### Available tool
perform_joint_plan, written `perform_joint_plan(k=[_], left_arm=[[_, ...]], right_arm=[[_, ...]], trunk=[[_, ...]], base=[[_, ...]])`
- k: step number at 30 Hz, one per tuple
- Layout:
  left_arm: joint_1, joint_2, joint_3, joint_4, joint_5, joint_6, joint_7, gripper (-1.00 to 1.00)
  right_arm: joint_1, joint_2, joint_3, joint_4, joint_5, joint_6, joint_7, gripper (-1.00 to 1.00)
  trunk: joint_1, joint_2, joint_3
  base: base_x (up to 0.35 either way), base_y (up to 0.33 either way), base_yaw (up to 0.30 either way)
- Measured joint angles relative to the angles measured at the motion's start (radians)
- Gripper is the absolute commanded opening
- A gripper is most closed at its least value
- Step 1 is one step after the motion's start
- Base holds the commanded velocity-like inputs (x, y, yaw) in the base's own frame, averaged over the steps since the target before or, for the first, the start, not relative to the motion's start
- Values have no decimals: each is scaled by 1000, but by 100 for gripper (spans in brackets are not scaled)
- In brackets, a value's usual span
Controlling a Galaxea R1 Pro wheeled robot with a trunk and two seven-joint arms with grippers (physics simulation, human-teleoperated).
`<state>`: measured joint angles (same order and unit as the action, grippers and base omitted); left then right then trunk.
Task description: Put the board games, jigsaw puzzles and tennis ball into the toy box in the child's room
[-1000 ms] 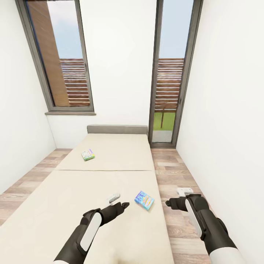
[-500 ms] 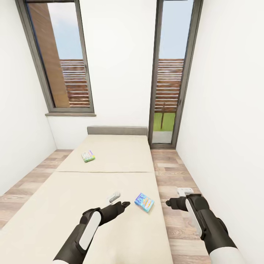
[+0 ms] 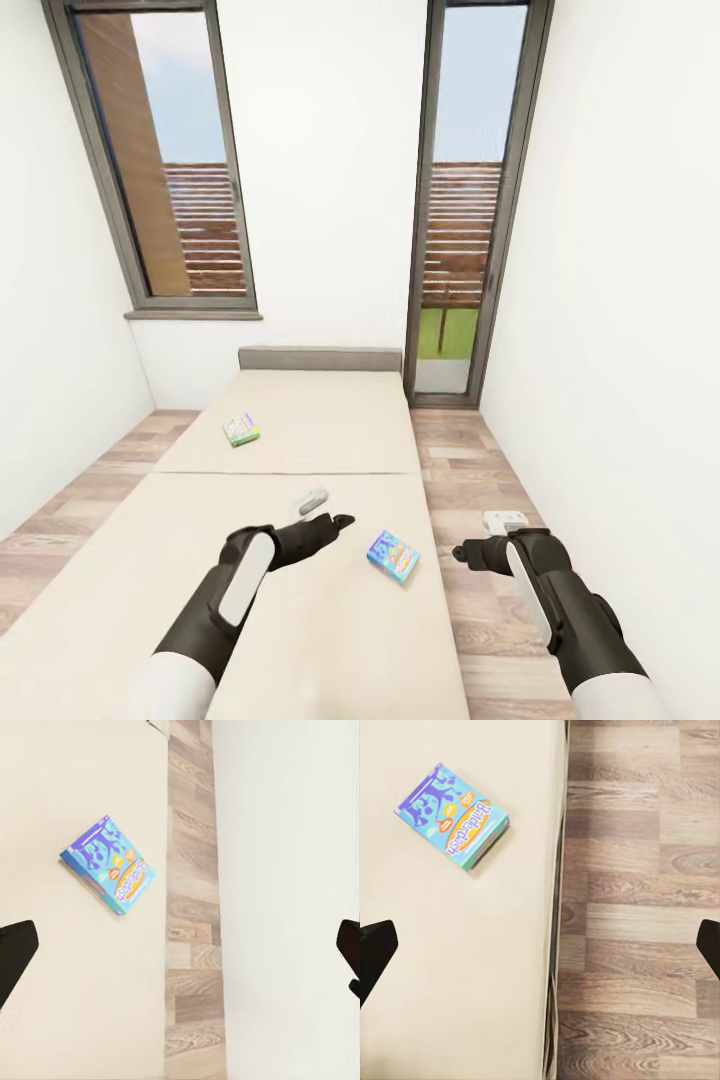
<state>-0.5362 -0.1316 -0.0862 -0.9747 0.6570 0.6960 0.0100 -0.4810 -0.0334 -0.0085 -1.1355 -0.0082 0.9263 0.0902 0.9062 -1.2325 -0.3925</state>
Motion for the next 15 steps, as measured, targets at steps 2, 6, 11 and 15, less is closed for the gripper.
perform_joint_plan(k=[2, 6, 11, 15], left_arm=[[-28, 3, 14, 2, 0, 14, 0, 100], [-59, 7, 52, 6, -3, 22, 4, 100], [-67, 11, 68, 7, -7, 18, 7, 100], [-92, 28, 80, 13, -10, 23, 14, 100]], right_arm=[[-1, 0, 0, -1, 0, 0, 0, 100], [-2, 0, 1, 0, 1, 2, 0, 100], [-6, 0, 1, 2, 0, 3, 0, 100], [-14, -1, 1, 1, -1, 6, 1, 100]], trunk=[[-4, 7, 3], [-4, 7, 3], [-4, 7, 3], [-4, 7, 3]], base=[[0, 0, 0], [0, 0, -18], [0, 0, -30], [0, 0, -11]])
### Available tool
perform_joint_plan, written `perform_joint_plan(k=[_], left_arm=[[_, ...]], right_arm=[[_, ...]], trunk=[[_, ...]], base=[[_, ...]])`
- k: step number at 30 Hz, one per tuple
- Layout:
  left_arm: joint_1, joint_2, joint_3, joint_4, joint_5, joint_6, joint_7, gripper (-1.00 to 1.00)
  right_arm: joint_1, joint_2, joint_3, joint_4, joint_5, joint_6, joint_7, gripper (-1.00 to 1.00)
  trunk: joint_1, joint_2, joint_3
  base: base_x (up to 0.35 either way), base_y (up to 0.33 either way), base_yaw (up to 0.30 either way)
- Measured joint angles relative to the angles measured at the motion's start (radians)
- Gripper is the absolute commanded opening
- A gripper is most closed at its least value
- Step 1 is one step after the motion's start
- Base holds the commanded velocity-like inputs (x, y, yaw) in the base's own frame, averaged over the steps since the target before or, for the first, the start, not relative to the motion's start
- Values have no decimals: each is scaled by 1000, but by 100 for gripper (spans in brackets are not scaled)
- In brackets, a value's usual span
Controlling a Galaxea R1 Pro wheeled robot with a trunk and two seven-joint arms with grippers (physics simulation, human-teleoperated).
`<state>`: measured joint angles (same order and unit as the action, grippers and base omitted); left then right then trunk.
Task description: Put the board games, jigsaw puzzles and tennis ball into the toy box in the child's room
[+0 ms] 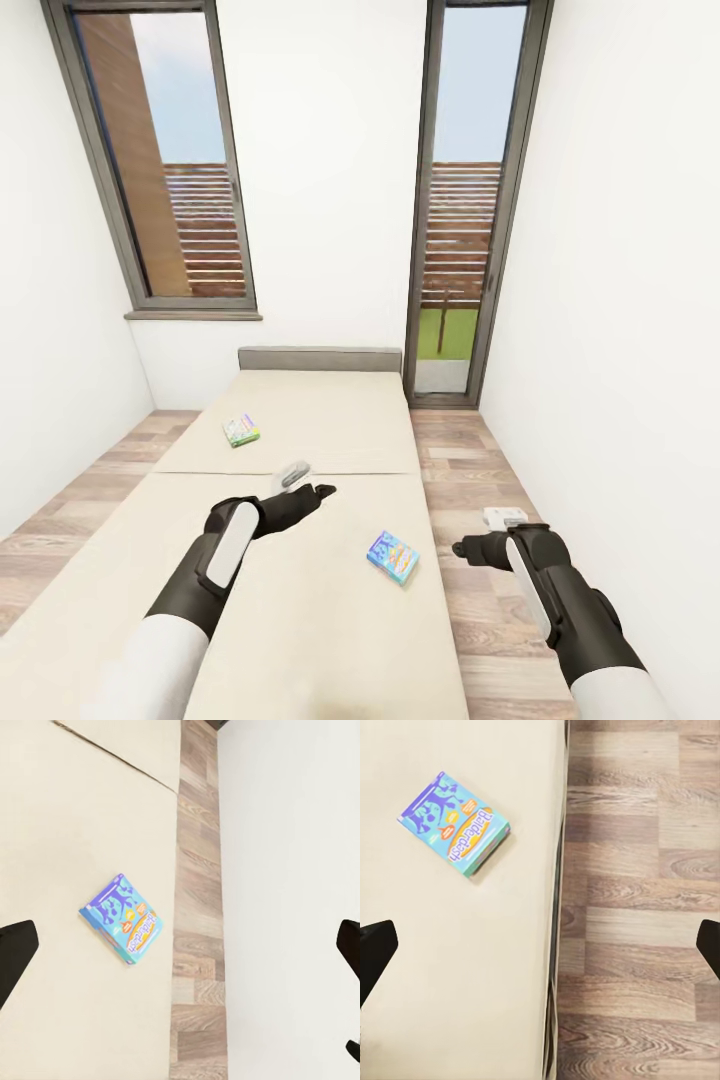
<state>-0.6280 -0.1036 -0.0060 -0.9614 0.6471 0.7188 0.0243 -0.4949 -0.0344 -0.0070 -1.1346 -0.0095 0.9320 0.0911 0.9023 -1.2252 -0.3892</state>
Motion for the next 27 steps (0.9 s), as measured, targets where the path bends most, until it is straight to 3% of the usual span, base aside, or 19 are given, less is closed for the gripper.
perform_joint_plan(k=[7, 11, 12, 19, 21, 25, 26, 27], left_arm=[[-36, 22, 41, 74, -2, -4, 22, 100], [-89, 37, 72, 225, -20, -47, 35, 100], [-89, 37, 72, 226, -20, -47, 35, 100], [-171, 52, 86, 387, -29, -99, 43, 100], [-212, 56, 89, 453, -28, -112, 45, 100], [-250, 57, 91, 517, -25, -125, 45, 100], [-285, 58, 92, 589, -19, -142, 42, 100], [-286, 59, 92, 592, -19, -142, 42, 100]], right_arm=[[-34, 0, -1, 0, -1, 43, 0, 100], [-109, -2, -17, 19, -5, 111, 2, 100], [-109, -2, -17, 19, -5, 111, 2, 100], [-143, -2, -99, 48, -14, 111, 0, 100], [-150, -2, -141, 57, -16, 111, -1, 100], [-155, 1, -173, 62, -18, 111, -1, 100], [-160, 5, -199, 66, -18, 111, -1, 100], [-160, 5, -200, 66, -19, 111, -1, 100]], trunk=[[0, 0, 0], [0, 0, 0], [0, 0, 0], [0, 0, 0], [0, 0, 0], [0, 0, 0], [0, 0, 0], [0, 0, -1]], base=[[0, 0, -5], [0, 0, -2], [0, 0, -1], [0, 0, 0], [0, 0, 0], [0, 0, 0], [0, 0, 0], [0, 0, 0]])
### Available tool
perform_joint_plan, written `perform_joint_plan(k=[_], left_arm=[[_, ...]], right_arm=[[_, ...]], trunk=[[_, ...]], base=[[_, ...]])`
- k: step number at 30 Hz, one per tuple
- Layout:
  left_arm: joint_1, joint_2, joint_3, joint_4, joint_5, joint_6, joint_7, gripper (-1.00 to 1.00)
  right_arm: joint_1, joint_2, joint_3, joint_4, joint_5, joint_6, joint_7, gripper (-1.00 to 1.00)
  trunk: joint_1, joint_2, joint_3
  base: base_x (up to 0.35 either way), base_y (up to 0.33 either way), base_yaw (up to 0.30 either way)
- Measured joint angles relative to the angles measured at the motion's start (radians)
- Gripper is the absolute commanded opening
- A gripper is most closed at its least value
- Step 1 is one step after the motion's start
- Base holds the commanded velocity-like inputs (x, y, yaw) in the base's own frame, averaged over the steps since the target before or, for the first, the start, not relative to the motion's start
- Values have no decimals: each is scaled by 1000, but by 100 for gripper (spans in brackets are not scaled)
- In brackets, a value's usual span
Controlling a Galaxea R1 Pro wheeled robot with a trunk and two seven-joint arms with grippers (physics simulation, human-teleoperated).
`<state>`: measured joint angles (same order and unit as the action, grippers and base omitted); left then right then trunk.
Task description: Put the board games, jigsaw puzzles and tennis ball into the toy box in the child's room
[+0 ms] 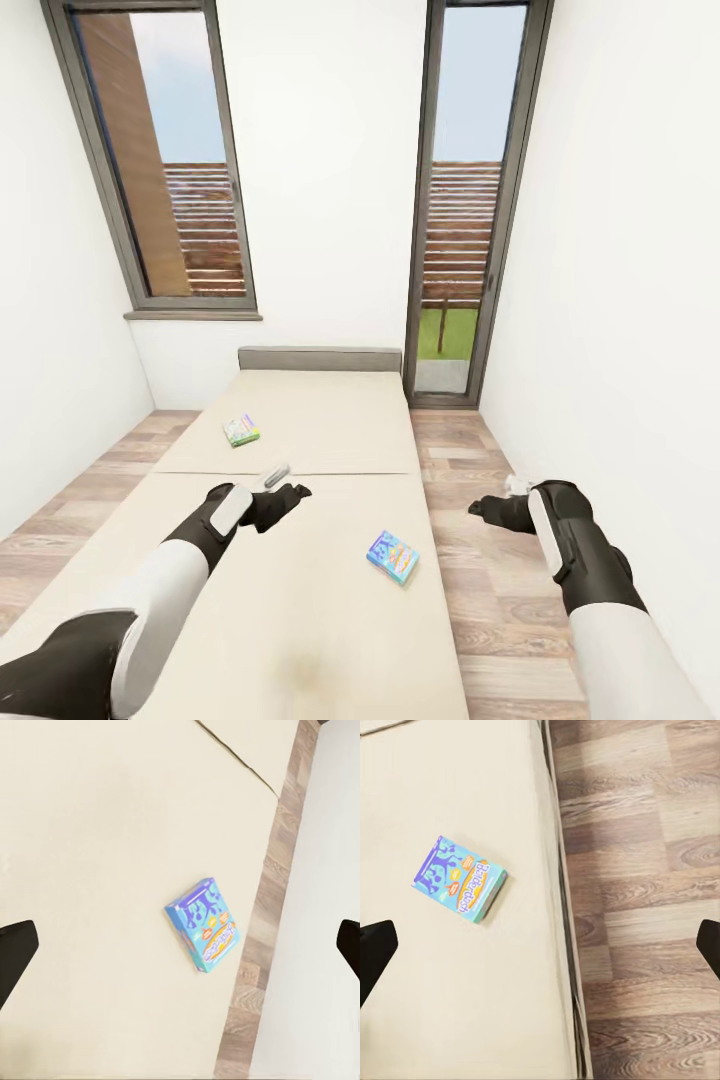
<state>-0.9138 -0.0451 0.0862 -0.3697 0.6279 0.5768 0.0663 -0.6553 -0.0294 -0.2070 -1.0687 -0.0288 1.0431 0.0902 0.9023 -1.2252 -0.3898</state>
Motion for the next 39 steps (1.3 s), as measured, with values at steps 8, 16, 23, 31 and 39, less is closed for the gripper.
perform_joint_plan(k=[8, 16, 23, 31, 39], left_arm=[[-27, -3, -1, 72, 10, -76, -42, 100], [-14, -9, -5, 84, 7, -151, -130, 100], [-8, -9, -6, 87, 1, -197, -145, 100], [-4, -4, -10, 88, -7, -226, -144, 100], [-8, -4, -11, 88, -8, -229, -141, 100]], right_arm=[[2, 6, -18, 3, -1, 0, 2, 100], [4, -4, -28, 0, -2, 0, 4, 100], [6, -5, -29, -17, -2, 0, 4, 100], [9, -6, -27, -69, -2, 0, 4, 100], [12, -6, -26, -98, -3, 0, 4, 100]], trunk=[[0, 0, -8], [0, 0, -20], [0, 0, -31], [0, 0, -44], [0, 0, -57]], base=[[0, 0, 0], [0, 0, 0], [0, 0, 0], [0, 0, 0], [0, 0, 0]])
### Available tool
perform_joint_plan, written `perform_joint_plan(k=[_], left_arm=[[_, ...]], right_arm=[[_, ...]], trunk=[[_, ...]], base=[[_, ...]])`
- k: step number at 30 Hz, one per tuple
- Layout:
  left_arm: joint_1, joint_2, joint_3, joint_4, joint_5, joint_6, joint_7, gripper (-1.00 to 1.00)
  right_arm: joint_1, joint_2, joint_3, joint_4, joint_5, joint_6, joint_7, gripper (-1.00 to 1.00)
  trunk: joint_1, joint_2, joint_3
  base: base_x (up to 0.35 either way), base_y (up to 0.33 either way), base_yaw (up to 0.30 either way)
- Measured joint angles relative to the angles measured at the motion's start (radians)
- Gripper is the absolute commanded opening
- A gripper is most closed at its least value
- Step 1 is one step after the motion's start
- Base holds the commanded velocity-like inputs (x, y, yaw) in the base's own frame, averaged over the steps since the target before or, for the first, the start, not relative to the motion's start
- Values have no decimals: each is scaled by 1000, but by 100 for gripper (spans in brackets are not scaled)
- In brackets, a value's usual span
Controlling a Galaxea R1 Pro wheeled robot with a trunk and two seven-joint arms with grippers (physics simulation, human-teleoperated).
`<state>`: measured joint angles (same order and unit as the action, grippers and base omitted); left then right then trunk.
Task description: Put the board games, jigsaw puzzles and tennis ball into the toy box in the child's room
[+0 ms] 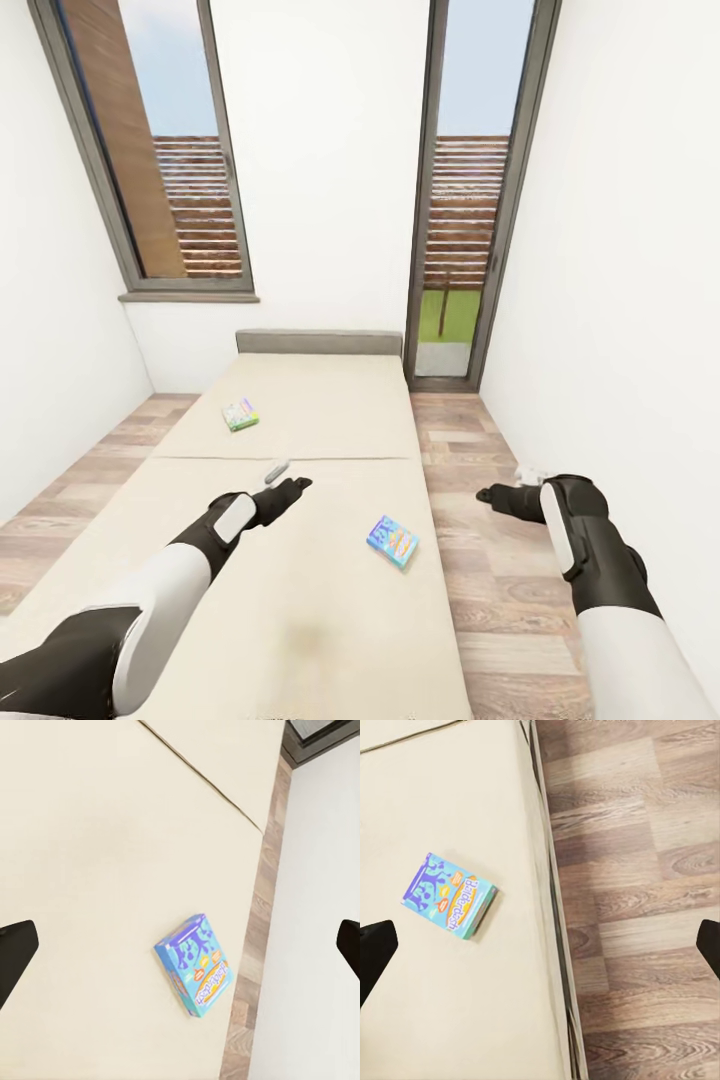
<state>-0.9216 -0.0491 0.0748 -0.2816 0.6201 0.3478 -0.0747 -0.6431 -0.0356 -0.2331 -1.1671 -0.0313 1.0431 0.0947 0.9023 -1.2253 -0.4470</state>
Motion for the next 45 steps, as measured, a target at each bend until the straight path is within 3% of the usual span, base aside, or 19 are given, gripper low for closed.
perform_joint_plan(k=[3, 11, 18, 35, 45], left_arm=[[-5, -2, 0, 0, 0, 3, 2, 100], [-86, -18, 0, 0, 5, 62, 11, 100], [-86, -22, 3, 13, 10, 82, 18, 100], [-75, -27, 3, 24, 18, 46, 18, 100], [-83, -29, -2, 23, 12, 126, 9, 100]], right_arm=[[0, 0, 1, -3, 0, 0, 0, 100], [-15, 5, -4, -2, 1, 0, 0, 100], [-43, 9, -6, -2, -3, 0, 0, 100], [-67, 25, 4, -3, -16, 0, 0, 100], [-62, 28, 4, -16, -19, 0, 0, 100]], trunk=[[0, 0, -5], [0, 0, -18], [0, 0, -29], [0, 0, -57], [0, 0, -74]], base=[[0, 0, 0], [0, 0, 0], [0, 0, 0], [0, 0, 0], [0, 0, 0]])
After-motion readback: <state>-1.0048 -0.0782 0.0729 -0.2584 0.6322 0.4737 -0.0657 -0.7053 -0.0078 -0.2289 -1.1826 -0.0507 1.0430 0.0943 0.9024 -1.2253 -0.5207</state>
